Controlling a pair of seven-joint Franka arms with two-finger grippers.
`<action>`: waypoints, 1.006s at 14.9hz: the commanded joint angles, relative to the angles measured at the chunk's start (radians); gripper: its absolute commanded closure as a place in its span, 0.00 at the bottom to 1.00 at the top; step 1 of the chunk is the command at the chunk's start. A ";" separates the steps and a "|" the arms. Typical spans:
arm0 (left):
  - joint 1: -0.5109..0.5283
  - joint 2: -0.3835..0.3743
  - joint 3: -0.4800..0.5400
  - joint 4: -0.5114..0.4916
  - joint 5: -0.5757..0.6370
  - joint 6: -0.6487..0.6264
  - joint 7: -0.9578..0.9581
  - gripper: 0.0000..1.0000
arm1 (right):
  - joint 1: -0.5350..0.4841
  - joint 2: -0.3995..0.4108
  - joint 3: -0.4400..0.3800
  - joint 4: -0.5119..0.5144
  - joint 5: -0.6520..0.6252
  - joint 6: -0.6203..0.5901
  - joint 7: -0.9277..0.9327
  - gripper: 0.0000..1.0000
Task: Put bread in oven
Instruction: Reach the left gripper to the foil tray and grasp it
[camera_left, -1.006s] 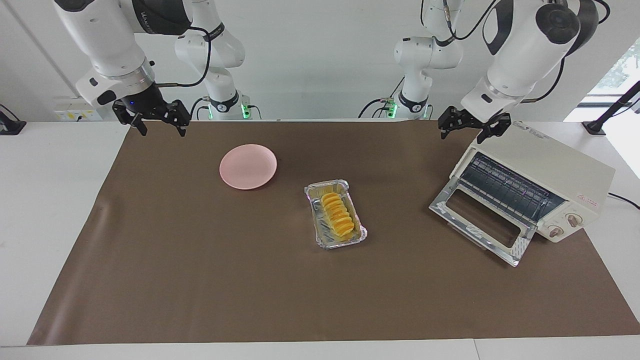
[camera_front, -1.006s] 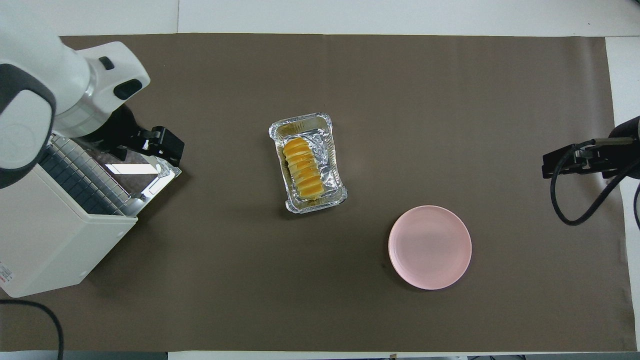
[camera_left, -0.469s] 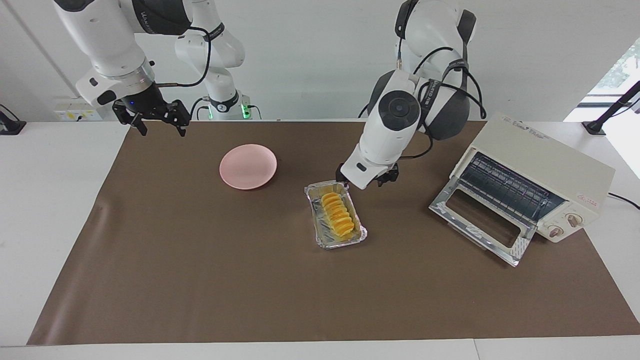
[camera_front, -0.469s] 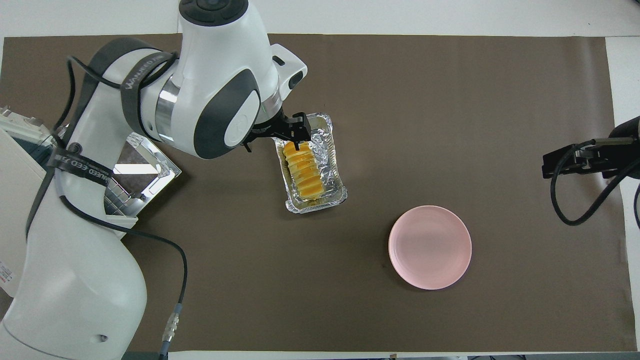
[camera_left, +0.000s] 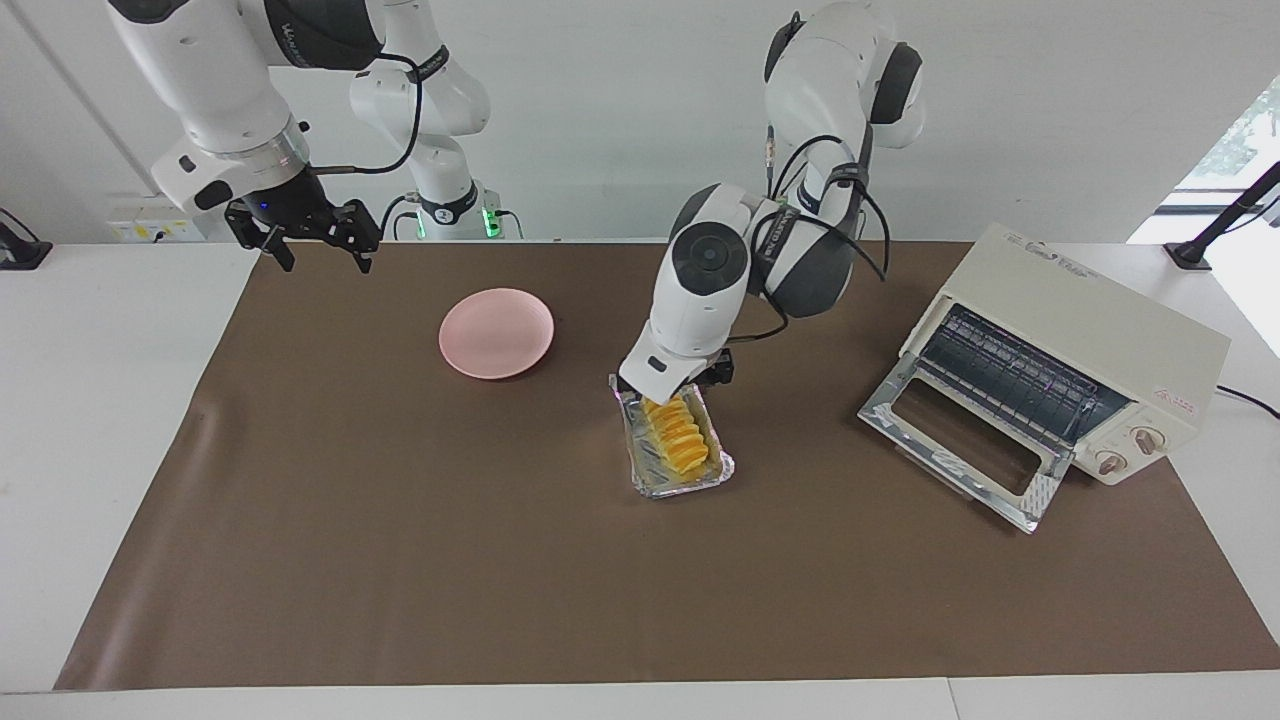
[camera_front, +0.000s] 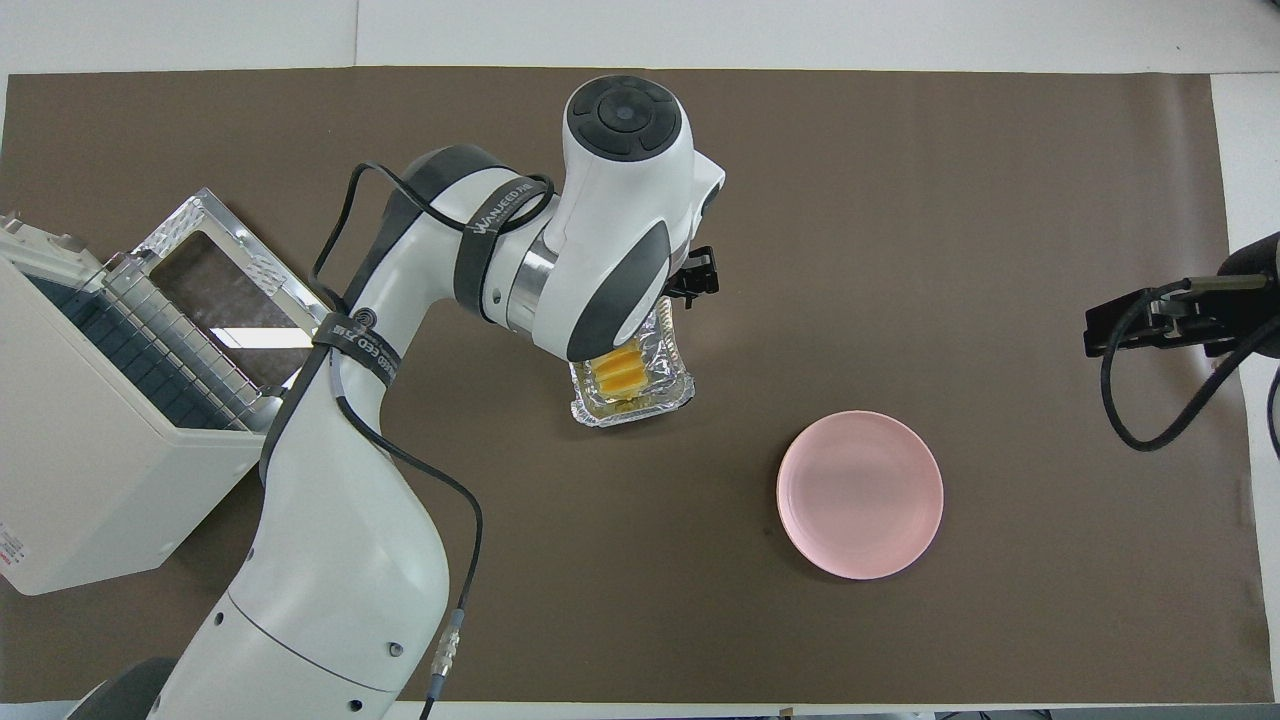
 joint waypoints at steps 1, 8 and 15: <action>-0.022 0.035 0.031 0.018 -0.021 0.052 -0.016 0.00 | -0.014 -0.018 0.007 -0.018 0.015 -0.008 -0.015 0.00; -0.060 0.082 0.031 0.000 -0.017 0.089 -0.026 0.14 | -0.014 -0.018 0.007 -0.018 0.015 -0.008 -0.015 0.00; -0.063 0.067 0.031 -0.069 -0.015 0.127 -0.039 0.34 | -0.014 -0.018 0.007 -0.018 0.015 -0.008 -0.015 0.00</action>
